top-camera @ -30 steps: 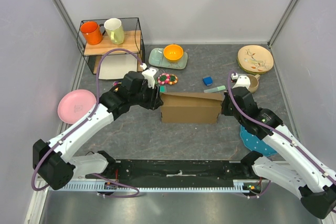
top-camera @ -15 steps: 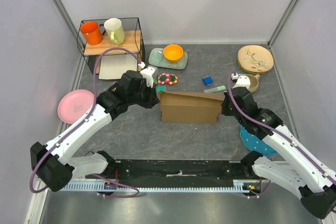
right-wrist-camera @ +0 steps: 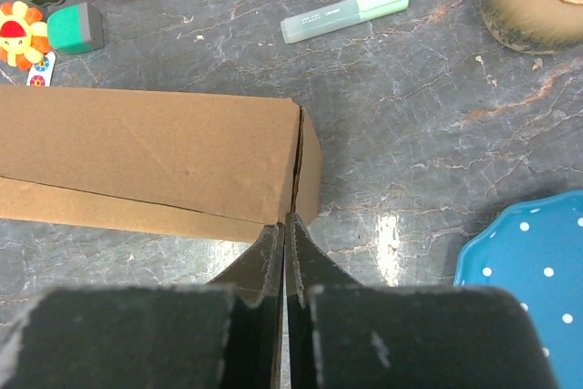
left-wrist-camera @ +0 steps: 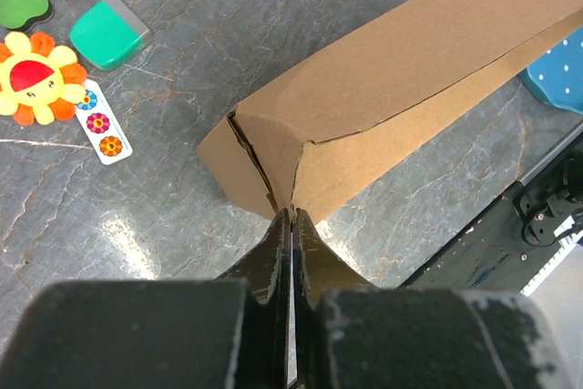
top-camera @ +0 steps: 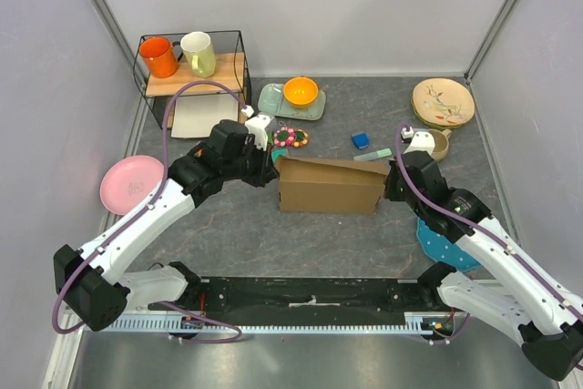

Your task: Fold the paper box

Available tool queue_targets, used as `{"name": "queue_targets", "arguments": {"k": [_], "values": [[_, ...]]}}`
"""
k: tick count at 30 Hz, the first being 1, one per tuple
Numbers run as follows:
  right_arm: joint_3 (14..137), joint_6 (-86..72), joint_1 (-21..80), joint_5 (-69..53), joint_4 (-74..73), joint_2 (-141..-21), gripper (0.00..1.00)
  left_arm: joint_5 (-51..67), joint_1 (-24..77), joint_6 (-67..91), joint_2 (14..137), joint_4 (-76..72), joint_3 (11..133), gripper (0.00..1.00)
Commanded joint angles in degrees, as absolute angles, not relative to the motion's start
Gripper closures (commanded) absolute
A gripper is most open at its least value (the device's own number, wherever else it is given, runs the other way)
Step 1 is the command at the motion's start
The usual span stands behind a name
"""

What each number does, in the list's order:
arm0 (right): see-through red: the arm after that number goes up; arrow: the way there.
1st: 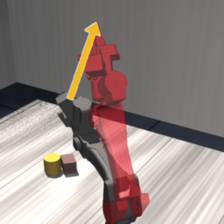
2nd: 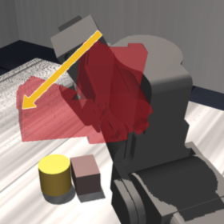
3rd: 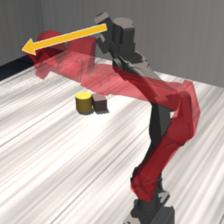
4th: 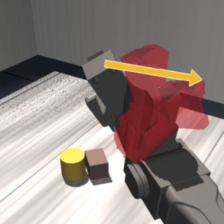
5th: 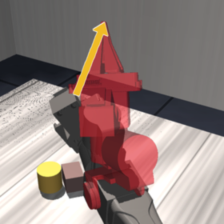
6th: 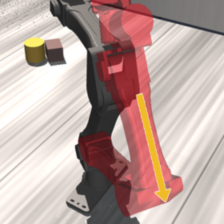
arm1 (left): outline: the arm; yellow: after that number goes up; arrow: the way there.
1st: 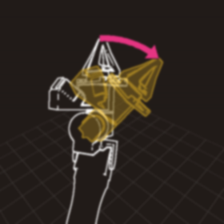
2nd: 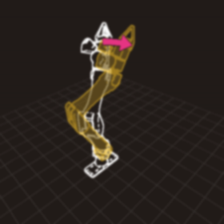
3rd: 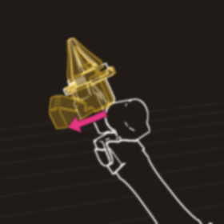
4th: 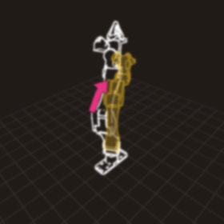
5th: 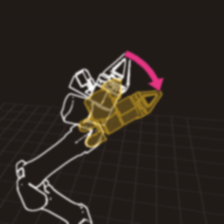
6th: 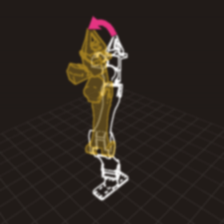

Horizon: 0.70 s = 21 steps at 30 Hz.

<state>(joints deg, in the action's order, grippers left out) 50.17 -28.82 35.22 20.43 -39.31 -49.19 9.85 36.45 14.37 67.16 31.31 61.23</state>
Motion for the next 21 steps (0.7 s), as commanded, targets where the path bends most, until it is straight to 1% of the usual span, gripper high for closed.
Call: {"name": "queue_targets", "arguments": {"k": [1, 12, 21], "values": [[49.48, -29.27, 35.33, 18.37, -42.28, -49.66, 0.98, 14.5, 36.65, 17.05, 67.59, 27.16, 63.46, 0.98], [49.22, -29.18, 35.25, 18.1, -42.36, -49.22, 0.98, 14.68, 36.56, 17.84, 67.67, 26.02, 63.28, 0.98], [49.39, -29.0, 35.42, 18.19, -42.63, -48.78, 0.98, 10.2, 36.56, 15.12, 68.73, 27.24, 58.8, 0.98]]}}
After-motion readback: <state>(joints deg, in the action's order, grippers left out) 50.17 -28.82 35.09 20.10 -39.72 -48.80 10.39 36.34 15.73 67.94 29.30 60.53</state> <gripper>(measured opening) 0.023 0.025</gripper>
